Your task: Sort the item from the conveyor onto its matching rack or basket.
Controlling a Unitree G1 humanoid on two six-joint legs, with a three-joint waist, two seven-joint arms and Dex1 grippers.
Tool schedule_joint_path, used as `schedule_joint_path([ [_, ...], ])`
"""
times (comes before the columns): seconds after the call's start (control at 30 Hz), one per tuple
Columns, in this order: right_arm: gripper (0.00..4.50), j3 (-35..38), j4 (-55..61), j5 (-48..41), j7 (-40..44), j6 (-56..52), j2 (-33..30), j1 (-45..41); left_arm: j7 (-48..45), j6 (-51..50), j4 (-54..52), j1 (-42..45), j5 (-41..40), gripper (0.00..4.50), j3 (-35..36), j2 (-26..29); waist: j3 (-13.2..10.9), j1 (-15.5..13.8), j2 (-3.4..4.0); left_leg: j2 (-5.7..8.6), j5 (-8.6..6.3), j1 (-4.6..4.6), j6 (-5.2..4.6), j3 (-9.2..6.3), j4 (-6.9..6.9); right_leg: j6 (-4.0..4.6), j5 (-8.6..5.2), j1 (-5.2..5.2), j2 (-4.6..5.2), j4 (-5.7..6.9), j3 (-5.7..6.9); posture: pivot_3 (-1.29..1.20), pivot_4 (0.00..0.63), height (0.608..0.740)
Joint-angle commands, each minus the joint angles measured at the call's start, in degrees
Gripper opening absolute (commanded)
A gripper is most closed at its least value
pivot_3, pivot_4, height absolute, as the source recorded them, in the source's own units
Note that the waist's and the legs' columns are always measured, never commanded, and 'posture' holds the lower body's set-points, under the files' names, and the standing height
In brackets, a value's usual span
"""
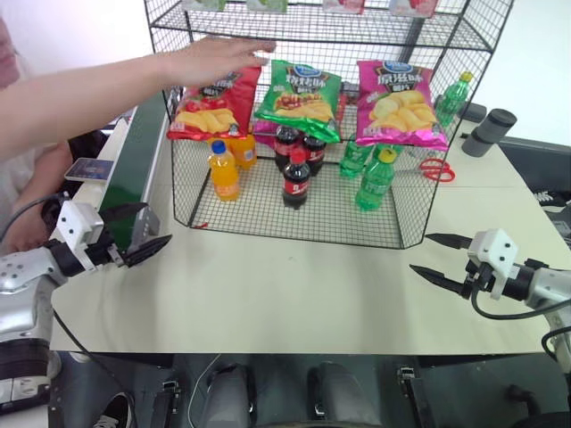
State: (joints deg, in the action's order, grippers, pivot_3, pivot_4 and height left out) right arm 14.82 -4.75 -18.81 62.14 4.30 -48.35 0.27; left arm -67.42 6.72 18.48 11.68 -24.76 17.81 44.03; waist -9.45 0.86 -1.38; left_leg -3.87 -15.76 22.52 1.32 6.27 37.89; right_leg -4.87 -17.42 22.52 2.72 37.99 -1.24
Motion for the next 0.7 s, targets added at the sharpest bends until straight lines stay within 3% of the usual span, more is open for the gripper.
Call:
schedule_joint_path([
  [0.03,3.64,1.4,1.8,-0.5,-0.4,1.0,-0.5,-0.8,0.0,0.5,-0.9,0.5,-0.4,4.50,0.3,-0.2,0.0,0.0,0.00,0.00,0.00,0.00,0.00,0.00,0.00,0.00,0.00,0.00,0.00,0.00,0.00,0.00,0.150,0.740],
  [0.7,3.64,1.2,2.4,-1.1,-0.5,0.8,-0.2,-1.0,-0.1,0.6,-1.3,0.0,-0.5,4.50,0.1,-0.5,0.0,0.0,0.00,0.00,0.00,0.00,0.00,0.00,0.00,0.00,0.00,0.00,-0.01,0.00,0.00,0.00,0.150,0.740],
])
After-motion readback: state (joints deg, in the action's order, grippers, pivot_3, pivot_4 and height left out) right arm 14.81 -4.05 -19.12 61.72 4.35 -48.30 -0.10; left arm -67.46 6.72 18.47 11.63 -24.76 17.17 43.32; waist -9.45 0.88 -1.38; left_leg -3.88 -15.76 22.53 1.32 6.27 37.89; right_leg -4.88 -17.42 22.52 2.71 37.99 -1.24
